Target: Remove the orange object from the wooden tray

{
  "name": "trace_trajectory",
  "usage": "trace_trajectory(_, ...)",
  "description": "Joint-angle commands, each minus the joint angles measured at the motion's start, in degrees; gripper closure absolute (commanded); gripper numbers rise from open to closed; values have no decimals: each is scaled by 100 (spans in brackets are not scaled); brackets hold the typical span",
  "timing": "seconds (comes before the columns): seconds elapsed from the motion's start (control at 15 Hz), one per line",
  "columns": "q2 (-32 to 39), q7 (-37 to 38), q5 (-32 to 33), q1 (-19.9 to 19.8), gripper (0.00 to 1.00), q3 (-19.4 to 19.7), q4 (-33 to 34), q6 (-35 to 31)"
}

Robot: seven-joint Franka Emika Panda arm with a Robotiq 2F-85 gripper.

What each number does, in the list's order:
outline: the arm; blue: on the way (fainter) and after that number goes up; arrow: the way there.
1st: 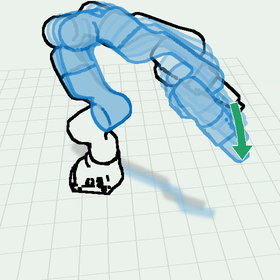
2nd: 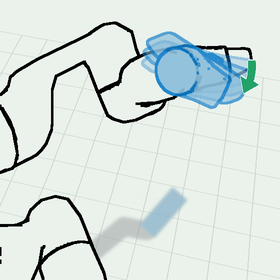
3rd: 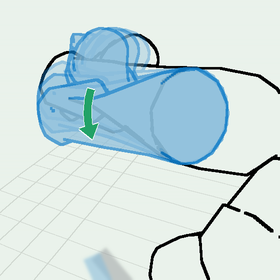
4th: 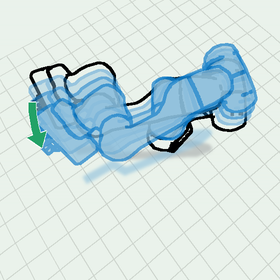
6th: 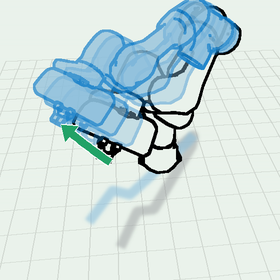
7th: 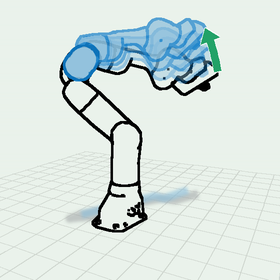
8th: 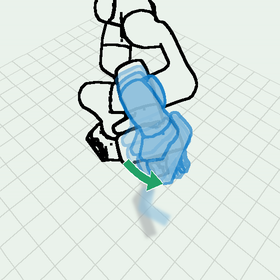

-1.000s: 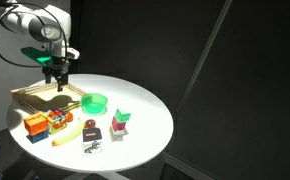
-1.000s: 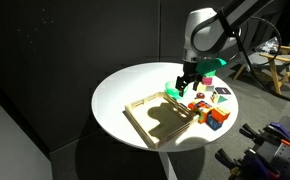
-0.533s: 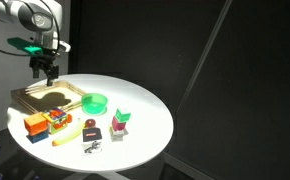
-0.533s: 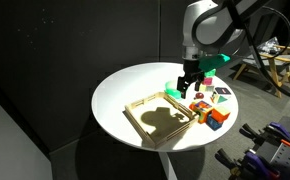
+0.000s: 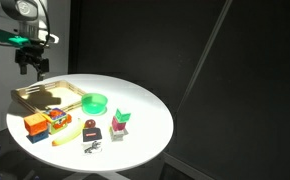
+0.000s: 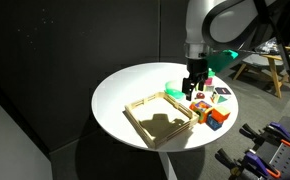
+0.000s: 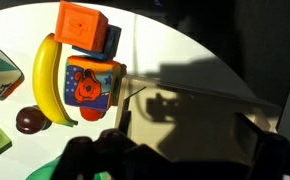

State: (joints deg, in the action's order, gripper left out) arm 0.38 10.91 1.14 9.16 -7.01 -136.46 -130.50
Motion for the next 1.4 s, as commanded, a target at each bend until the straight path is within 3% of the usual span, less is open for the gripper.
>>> trace_trajectory(0.0, -575, 169, 230, 3, 0, -104, -397, -89)
trace_trajectory(0.47, -1201, 426, 17, -27, 0, -204, -757, -207)
trace_trajectory(0.87, -1575, 333, -599, 40, 0, -219, -937, -165)
trace_trajectory(1.13, -1636, 258, -918, 76, 0, -230, -933, -52)
trace_trajectory(1.33, -1464, 315, -743, 8, 0, -268, -851, -107)
